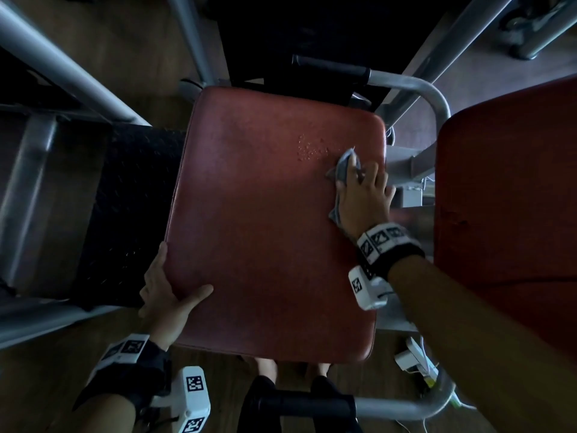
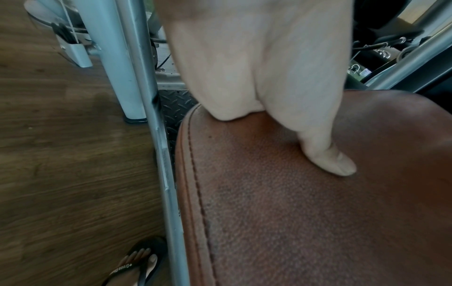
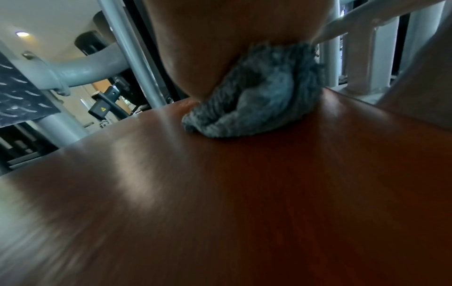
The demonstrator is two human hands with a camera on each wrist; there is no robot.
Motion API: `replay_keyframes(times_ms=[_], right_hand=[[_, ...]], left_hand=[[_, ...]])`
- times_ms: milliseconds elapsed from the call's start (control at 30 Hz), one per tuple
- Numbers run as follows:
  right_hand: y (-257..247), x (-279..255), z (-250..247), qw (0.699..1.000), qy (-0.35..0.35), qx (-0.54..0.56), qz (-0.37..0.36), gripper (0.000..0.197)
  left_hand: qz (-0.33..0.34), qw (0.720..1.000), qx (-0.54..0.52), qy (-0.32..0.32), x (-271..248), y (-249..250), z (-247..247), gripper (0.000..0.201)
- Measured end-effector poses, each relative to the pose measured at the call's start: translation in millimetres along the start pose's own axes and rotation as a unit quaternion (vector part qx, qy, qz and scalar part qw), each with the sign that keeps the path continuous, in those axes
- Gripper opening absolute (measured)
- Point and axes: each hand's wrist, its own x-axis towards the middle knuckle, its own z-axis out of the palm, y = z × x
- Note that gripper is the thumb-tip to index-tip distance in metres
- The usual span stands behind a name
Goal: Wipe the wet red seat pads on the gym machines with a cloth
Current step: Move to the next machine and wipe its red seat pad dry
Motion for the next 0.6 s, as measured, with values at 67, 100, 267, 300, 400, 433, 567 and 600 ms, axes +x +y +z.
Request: replay_keyframes(times_ms=[67, 100, 267, 300, 400, 433, 567, 600], right_hand=[[1.5, 22.9, -1.6, 1.000, 0.000, 0.006, 0.016, 0.056], [2.2, 30.5, -2.1, 1.000, 0.001, 0.010, 0.023, 0.055], [6.7, 3.0, 2.7, 0.997, -0.003, 0.060, -0.056, 0.056], [8.1, -11.9, 4.3, 0.994, -0.001, 0.066, -0.086, 0.056], [12.6, -40.6, 9.0, 0.990, -0.018, 0.065, -0.127, 0.055], [13.2, -39.2, 9.8, 0.991, -0.019, 0.063, -0.113, 0.055], [7.7, 2.8, 11.2, 0.995, -0.027, 0.091, -0.027, 0.055], [6.5, 18.1, 10.7, 0.995, -0.024, 0.097, -0.011, 0.055]], left_hand=[[-0.005, 1.000, -0.002, 0.000, -0.9, 0.2, 0.2, 0.125], [-0.006, 1.000, -0.003, 0.001, -1.5, 0.7, 0.3, 0.126], [-0.010, 1.000, -0.008, -0.004, -1.4, 3.1, -0.4, 0.127], [-0.012, 1.000, -0.007, -0.004, -1.9, 4.1, -0.6, 0.127], [-0.012, 1.000, -0.010, 0.000, -3.0, 6.3, -0.6, 0.129], [-0.010, 1.000, -0.014, 0.000, -3.0, 6.8, -0.4, 0.130], [-0.008, 0.999, -0.031, 0.001, -1.8, 5.9, 0.0, 0.130], [-0.009, 0.999, -0.030, 0.001, -1.7, 5.0, -0.1, 0.129]])
